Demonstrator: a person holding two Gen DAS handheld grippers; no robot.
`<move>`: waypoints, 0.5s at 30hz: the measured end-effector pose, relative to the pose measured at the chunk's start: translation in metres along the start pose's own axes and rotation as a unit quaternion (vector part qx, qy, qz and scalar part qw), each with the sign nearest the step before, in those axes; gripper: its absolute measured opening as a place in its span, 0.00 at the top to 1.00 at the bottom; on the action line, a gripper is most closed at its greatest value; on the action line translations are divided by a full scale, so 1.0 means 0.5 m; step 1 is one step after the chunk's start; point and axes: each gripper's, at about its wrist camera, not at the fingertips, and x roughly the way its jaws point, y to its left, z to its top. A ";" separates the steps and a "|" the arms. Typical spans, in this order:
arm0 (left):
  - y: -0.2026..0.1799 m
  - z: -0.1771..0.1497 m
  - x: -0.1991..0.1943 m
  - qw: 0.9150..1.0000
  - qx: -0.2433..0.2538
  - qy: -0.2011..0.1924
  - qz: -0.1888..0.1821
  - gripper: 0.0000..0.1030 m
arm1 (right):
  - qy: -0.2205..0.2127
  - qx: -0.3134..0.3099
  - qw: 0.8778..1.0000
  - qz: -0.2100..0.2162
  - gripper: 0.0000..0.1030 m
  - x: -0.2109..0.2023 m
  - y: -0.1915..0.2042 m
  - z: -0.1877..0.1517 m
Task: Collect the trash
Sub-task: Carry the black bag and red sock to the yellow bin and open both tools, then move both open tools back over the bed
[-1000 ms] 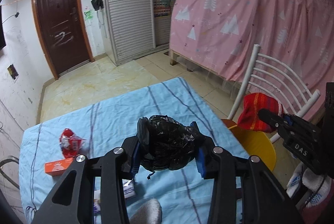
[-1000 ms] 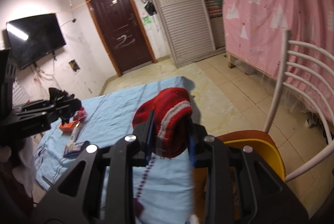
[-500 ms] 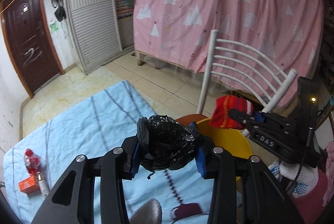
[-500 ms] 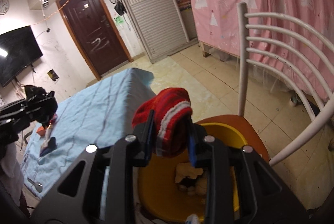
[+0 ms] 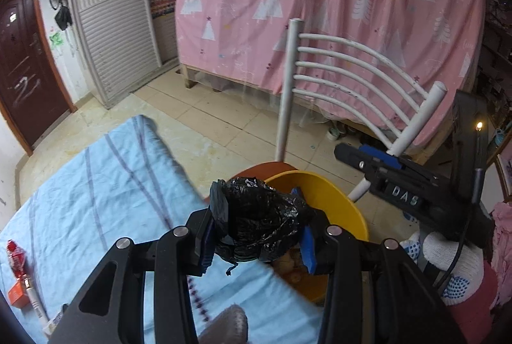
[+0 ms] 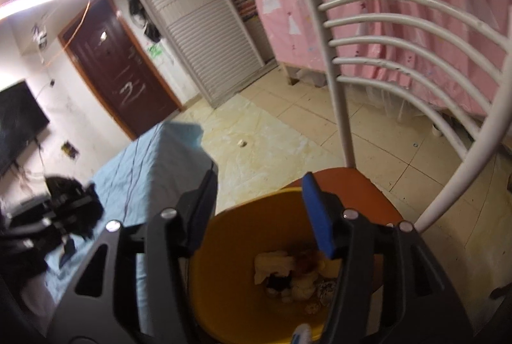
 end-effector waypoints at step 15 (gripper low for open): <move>-0.025 0.001 0.024 1.000 -0.016 0.014 -0.018 0.33 | -0.008 0.019 1.000 -0.001 0.38 -0.010 -0.017 0.003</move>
